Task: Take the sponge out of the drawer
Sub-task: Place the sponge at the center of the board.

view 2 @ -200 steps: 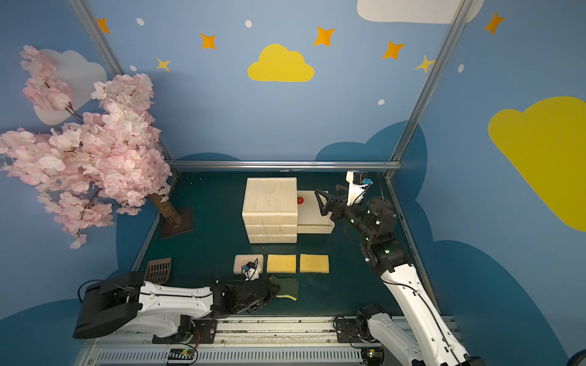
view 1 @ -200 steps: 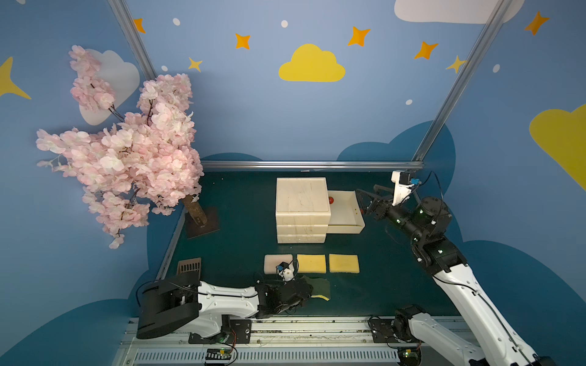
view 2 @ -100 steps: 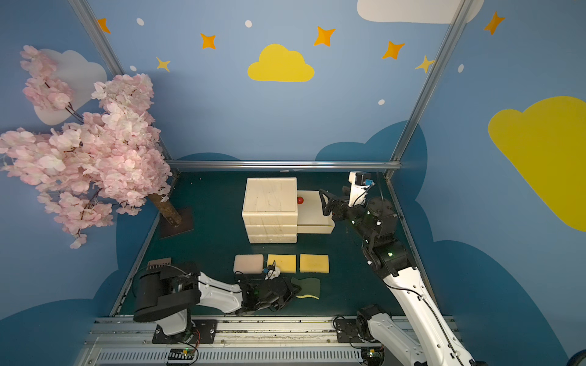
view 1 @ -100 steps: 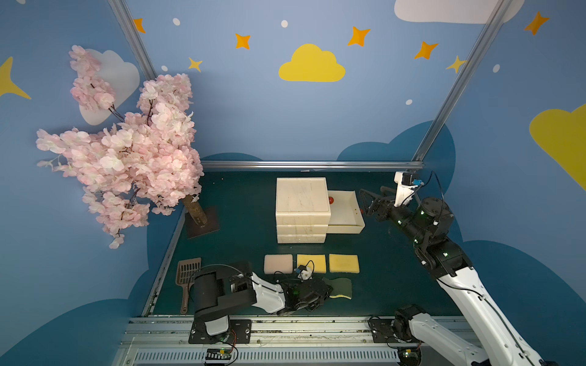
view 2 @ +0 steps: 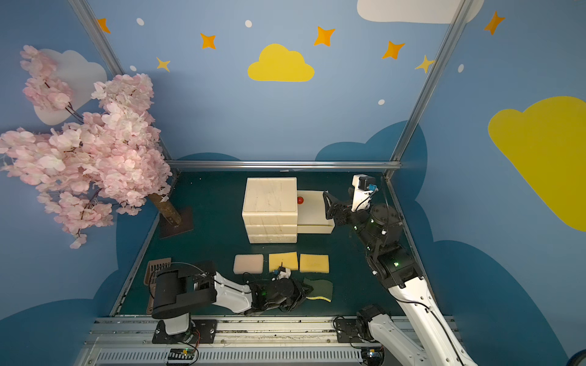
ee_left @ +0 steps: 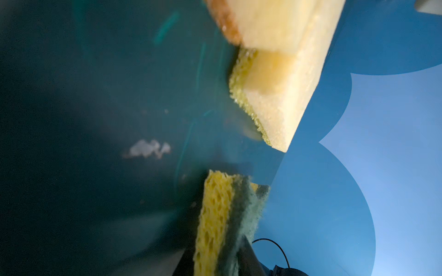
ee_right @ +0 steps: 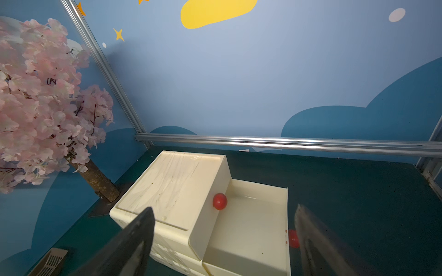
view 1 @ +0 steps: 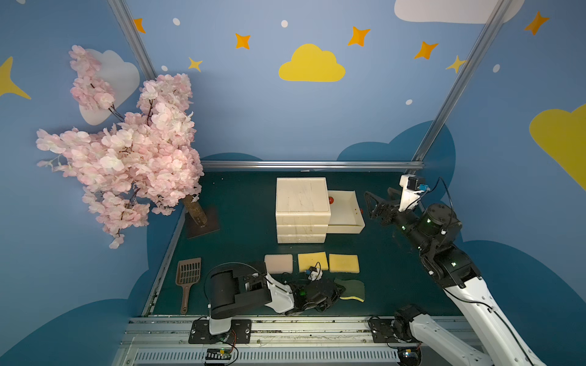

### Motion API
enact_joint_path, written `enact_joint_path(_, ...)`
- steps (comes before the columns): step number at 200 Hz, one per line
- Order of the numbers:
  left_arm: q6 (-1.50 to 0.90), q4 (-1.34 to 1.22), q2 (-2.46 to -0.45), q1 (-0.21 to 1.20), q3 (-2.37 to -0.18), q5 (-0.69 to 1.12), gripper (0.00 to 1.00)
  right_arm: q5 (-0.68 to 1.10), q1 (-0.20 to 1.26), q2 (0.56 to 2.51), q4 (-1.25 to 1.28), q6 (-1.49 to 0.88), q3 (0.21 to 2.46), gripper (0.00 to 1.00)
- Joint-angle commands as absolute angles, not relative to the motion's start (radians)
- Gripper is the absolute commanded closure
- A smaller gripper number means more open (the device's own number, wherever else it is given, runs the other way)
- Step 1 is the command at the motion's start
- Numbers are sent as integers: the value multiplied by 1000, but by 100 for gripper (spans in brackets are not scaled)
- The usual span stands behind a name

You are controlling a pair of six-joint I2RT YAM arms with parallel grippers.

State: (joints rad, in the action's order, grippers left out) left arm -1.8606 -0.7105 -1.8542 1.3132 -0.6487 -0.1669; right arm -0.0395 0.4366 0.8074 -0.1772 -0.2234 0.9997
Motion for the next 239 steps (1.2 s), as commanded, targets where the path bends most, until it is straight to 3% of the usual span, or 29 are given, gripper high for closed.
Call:
enact_joint_path(1, -1863, -534, -1860, 1323, -639, -134, 63, -72, 442, 796, -187, -203, 1029, 9)
enact_joint_path(101, -1891, -335, -1786, 1352, -668, -134, 34, -78, 443, 792, -186, -197, 1026, 9)
enact_joint_path(144, -1839, -55, -1729, 1346, -777, -115, 11, -74, 443, 786, -184, -196, 1023, 9)
enact_joint_path(197, -1770, 99, -1744, 1315, -887, -66, 9, -89, 444, 779, -186, -186, 1020, 9)
enact_joint_path(239, -1680, 254, -1676, 1315, -951, -126, 8, -103, 442, 784, -191, -176, 1022, 9)
